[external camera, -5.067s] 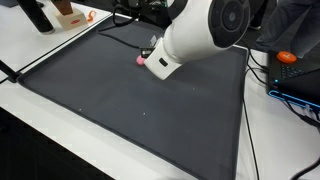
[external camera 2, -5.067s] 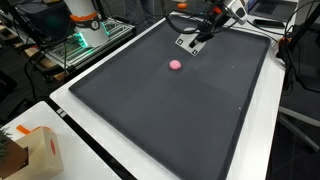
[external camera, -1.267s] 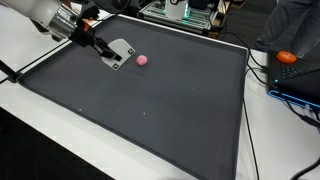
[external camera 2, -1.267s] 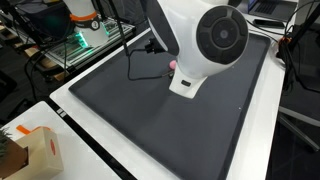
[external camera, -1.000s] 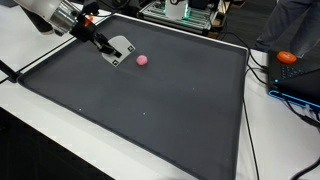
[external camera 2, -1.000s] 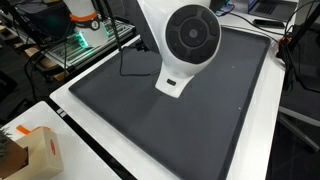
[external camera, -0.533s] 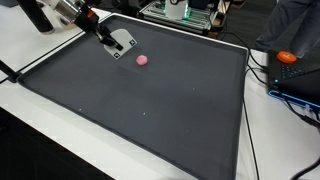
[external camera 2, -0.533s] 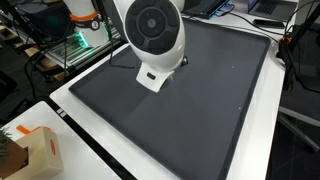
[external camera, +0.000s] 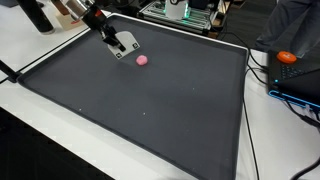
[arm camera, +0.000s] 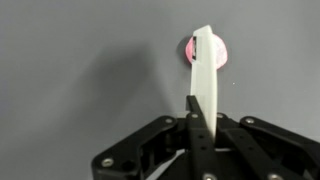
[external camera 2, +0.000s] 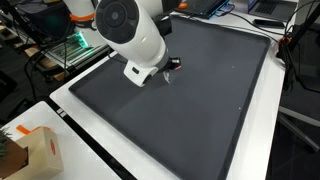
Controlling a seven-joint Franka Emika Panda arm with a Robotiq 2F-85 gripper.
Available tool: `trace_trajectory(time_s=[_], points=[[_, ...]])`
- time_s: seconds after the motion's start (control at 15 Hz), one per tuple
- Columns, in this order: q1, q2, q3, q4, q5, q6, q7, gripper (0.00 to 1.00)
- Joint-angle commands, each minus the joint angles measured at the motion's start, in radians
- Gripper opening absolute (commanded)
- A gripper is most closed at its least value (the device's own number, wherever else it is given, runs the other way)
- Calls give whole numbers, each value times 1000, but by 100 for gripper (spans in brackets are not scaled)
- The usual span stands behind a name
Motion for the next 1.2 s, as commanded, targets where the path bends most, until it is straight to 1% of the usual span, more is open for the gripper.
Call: trace_trajectory(time_s=[0.0,0.47,1.13], points=[[11,-73,-9,-116,62,72,6,1],[33,-137,-12,-223,108,161,16,1],[75,-227,-4,-352,97,312,32,1]])
